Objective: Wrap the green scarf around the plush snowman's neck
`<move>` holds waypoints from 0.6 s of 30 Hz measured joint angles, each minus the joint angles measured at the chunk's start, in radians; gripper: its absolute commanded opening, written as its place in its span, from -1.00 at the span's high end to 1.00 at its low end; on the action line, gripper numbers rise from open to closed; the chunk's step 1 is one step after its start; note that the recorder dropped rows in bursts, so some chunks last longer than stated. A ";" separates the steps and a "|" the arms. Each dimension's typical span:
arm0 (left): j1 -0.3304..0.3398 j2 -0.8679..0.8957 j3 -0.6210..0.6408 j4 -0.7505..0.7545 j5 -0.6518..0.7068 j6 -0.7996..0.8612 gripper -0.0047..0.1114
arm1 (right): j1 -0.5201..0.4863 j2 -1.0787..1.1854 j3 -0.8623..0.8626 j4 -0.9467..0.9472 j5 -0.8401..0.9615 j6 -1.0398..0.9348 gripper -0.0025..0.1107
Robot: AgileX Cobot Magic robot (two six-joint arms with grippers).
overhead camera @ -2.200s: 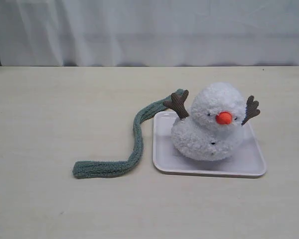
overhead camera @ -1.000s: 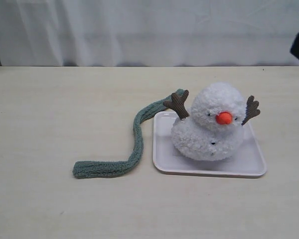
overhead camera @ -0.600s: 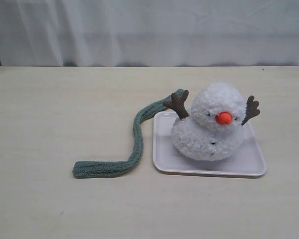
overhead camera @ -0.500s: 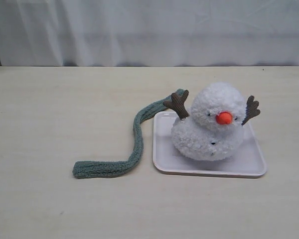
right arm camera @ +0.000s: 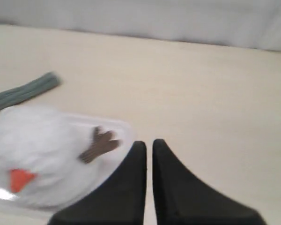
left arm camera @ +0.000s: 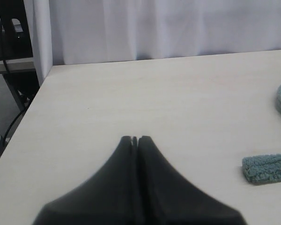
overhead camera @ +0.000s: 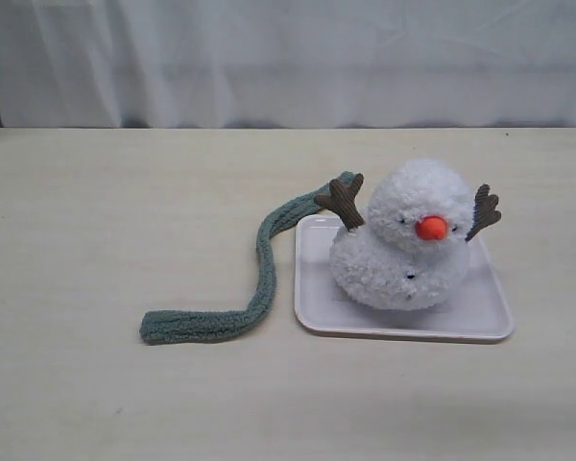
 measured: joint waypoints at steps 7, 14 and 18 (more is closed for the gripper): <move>0.000 0.000 0.000 0.000 0.000 0.000 0.92 | 0.210 0.064 -0.014 0.385 0.086 -0.447 0.85; 0.000 0.000 0.000 0.000 0.000 0.000 0.92 | 0.578 0.202 -0.014 0.219 -0.019 -0.362 0.22; 0.000 0.000 0.000 0.000 0.000 0.000 0.92 | 0.705 0.326 -0.018 0.160 -0.095 -0.333 0.05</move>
